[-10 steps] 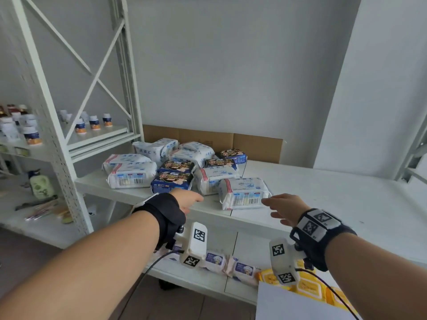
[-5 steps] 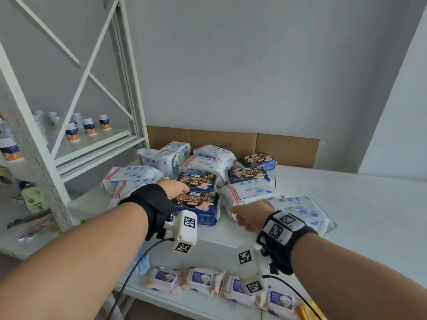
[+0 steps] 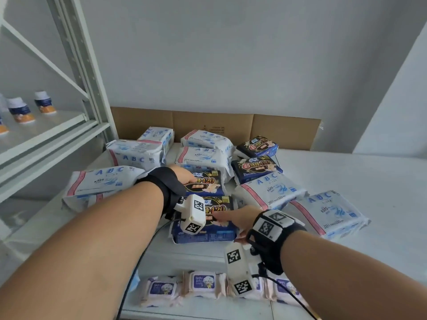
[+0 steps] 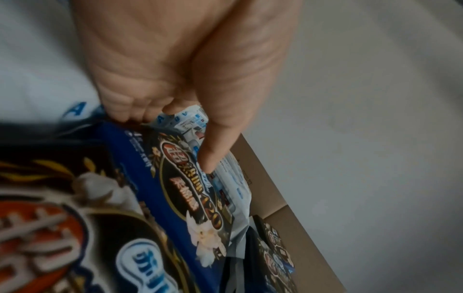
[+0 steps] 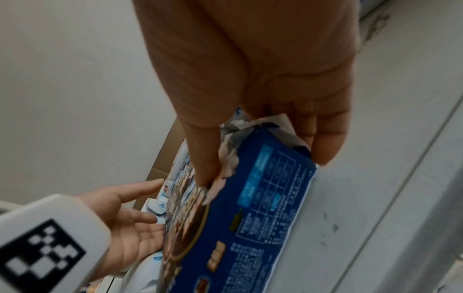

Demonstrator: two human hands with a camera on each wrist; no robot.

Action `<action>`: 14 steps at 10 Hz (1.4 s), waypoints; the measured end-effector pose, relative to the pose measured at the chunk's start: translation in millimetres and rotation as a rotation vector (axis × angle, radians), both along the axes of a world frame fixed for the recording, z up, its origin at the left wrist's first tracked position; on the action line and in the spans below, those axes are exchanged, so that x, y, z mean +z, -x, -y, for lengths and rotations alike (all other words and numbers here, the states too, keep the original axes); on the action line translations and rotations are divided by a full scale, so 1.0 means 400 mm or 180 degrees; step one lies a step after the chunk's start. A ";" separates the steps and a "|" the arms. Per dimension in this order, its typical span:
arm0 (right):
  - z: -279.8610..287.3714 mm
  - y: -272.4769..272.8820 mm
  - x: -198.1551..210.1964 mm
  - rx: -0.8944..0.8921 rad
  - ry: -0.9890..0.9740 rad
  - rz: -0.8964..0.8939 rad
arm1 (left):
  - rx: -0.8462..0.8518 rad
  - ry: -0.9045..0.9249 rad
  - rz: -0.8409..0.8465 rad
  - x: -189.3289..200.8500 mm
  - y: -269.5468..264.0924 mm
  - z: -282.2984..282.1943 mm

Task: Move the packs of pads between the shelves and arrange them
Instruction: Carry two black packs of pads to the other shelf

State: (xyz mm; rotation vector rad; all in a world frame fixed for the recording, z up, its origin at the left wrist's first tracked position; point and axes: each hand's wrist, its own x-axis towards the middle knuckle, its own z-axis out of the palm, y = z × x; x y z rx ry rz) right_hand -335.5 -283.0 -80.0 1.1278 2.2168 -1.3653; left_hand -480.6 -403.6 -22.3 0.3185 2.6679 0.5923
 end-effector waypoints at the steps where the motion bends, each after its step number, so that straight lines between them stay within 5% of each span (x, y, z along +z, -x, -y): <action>1: 0.001 0.020 0.004 0.0031 0.0118 0.0112 | -0.0321 0.0186 -0.0009 -0.016 0.032 -0.025; 6: 0.006 0.037 0.045 0.0197 0.1009 0.0042 | -0.0736 0.0362 0.0464 -0.066 0.083 -0.050; 9: -0.010 0.019 0.041 -0.0062 0.0883 -0.0219 | -0.0639 0.0021 0.0679 -0.078 0.073 -0.045; 12: -0.041 0.001 0.074 -0.0006 0.0718 -0.0181 | -0.0288 -0.0668 0.0564 -0.081 0.063 -0.034; 14: -0.067 -0.007 0.122 0.0078 0.0758 -0.0418 | 0.0409 -0.1164 0.0486 -0.046 0.053 -0.021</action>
